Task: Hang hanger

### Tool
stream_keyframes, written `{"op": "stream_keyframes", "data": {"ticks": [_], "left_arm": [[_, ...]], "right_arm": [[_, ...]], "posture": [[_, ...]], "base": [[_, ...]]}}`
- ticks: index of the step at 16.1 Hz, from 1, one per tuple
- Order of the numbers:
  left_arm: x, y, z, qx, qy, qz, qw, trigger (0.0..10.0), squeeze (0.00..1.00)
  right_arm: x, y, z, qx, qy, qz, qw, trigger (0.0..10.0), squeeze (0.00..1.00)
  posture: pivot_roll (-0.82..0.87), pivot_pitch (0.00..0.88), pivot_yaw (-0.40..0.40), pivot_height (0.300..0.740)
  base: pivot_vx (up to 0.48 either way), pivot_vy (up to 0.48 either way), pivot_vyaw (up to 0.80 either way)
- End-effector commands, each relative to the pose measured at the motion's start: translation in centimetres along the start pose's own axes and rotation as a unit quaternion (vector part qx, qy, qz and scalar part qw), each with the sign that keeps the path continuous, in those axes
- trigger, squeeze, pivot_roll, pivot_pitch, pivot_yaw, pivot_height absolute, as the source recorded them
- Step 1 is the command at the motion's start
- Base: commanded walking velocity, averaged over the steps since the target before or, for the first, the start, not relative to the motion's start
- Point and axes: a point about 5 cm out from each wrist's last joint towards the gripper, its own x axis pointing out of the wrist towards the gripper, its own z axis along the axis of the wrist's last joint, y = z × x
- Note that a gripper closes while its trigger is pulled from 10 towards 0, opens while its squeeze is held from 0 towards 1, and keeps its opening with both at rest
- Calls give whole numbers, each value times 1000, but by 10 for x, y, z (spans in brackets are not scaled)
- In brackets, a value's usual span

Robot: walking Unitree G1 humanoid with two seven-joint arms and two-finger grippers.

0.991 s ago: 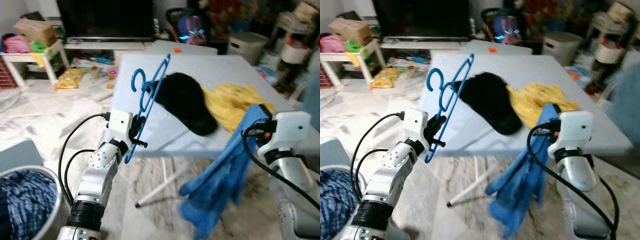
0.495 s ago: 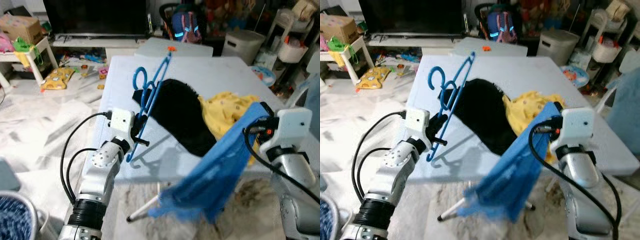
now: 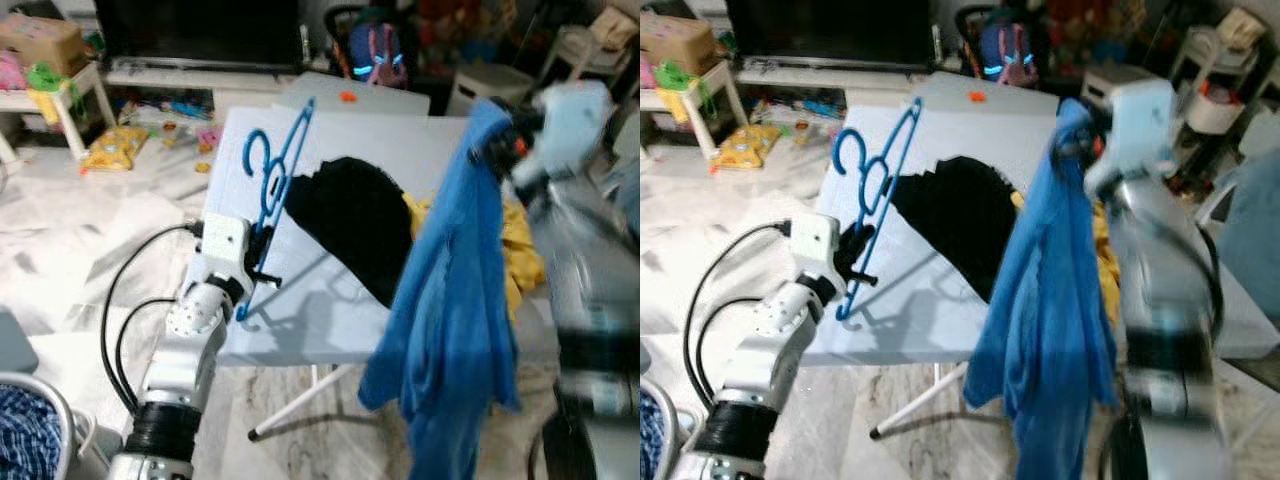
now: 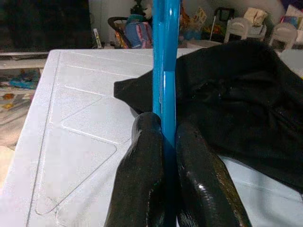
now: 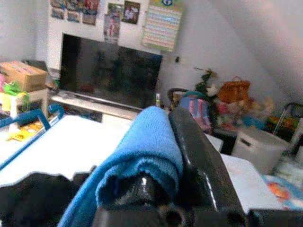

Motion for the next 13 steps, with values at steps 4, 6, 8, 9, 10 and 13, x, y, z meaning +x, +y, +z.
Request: {"op": "stream_keyframes", "data": {"ticks": [4,6,8,9,10,13], "left_arm": [[-3,2,-10,14,22,26,999,10000,0],[-3,1,-9,21,18,30,999,10000,0],[-2,2,-6,35,7,42,998,10000,0],[-3,3,-6,35,9,49,998,10000,0],[-5,3,-8,35,12,51,998,10000,0],[-8,0,-10,31,14,44,998,10000,0]], "right_arm": [[59,36,48,59,-57,41,996,10000,0],[71,59,84,77,-123,59,988,10000,0],[72,77,150,143,-241,80,957,10000,0],[70,83,166,147,-270,89,947,10000,0],[69,88,169,145,-282,95,944,10000,0],[69,89,101,67,-210,92,971,10000,0]], "posture": [[124,0,-140,740],[142,0,-155,740],[152,0,-164,740],[153,0,-167,740],[157,0,-170,740],[155,0,-170,740]], "base": [[0,0,0],[0,0,0],[0,0,0],[0,0,0],[0,0,0],[0,0,0]]}}
